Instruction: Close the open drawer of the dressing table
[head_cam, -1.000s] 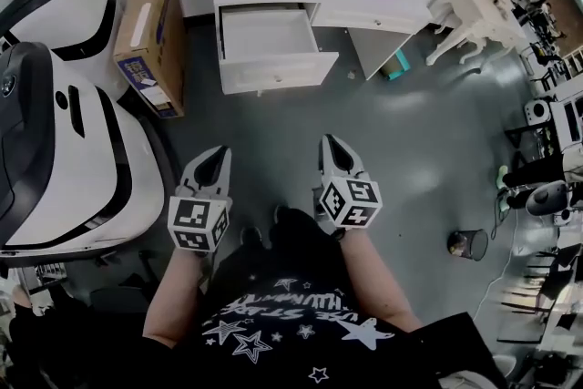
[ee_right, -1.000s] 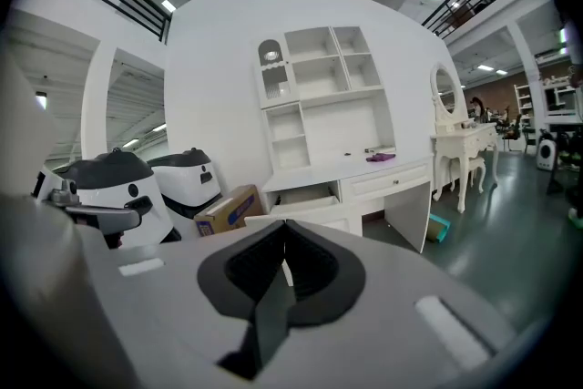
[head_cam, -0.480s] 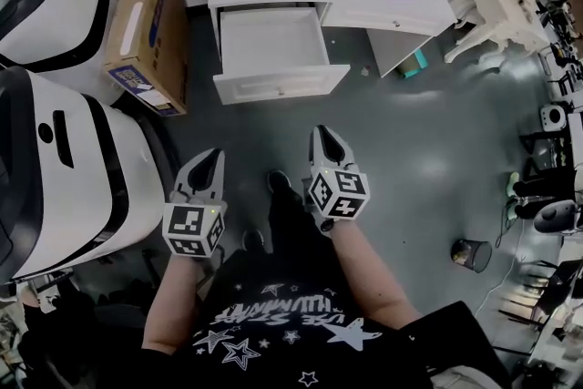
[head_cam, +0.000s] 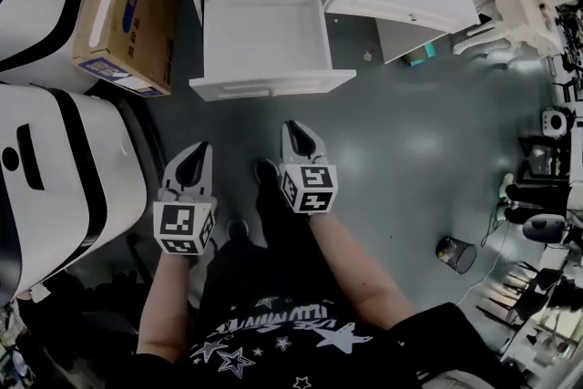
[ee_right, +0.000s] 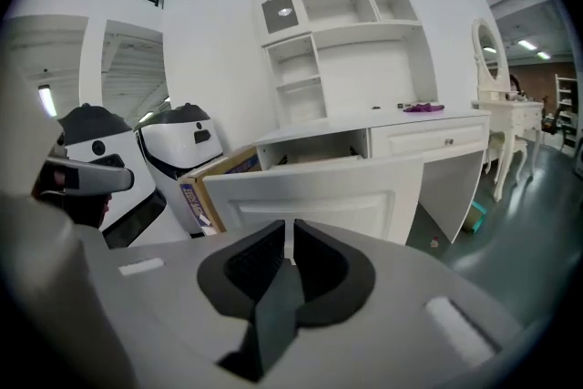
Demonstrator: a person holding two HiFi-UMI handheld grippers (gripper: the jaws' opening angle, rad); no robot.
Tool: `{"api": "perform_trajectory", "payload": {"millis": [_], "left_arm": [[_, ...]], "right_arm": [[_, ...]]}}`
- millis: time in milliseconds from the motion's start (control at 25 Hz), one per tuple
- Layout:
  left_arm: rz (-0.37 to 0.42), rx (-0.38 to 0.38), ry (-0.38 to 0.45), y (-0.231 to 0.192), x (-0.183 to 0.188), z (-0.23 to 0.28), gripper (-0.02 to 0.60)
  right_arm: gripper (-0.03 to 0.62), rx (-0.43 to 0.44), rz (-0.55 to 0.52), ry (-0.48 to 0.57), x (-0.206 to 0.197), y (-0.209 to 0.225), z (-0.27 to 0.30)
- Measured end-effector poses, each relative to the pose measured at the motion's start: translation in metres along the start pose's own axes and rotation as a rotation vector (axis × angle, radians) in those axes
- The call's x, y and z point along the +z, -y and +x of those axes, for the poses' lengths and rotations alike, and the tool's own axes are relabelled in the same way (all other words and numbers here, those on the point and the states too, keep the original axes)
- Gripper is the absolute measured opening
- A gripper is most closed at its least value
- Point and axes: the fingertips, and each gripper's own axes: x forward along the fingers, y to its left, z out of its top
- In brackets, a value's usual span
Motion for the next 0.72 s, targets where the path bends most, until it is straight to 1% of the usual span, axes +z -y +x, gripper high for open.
{"api": "perform_trajectory", "payload": {"millis": [160,320,520,600,720], "left_arm": [[-0.011,0.02,-0.025,-0.005,-0.013,0.019,0.009],[-0.026,0.038,-0.03,-0.011,-0.014,0.04,0.009],[-0.043,0.037,-0.05,-0.008,-0.021,0.063,0.009],[-0.052,0.042,-0.058,-0.009,-0.026,0.071,0.009],[-0.064,0.059,-0.068,-0.016,-0.036,0.081,0.009]], "right_arm": [[0.014,0.009,-0.015,-0.042,-0.016,0.006,0.03],[0.053,0.017,-0.005,-0.086,-0.024,0.016,0.059],[0.058,0.022,0.001,-0.12,-0.033,0.026,0.082],[0.067,0.039,-0.023,-0.131,-0.038,0.025,0.093],[0.087,0.053,-0.087,-0.129,-0.043,0.02,0.111]]}}
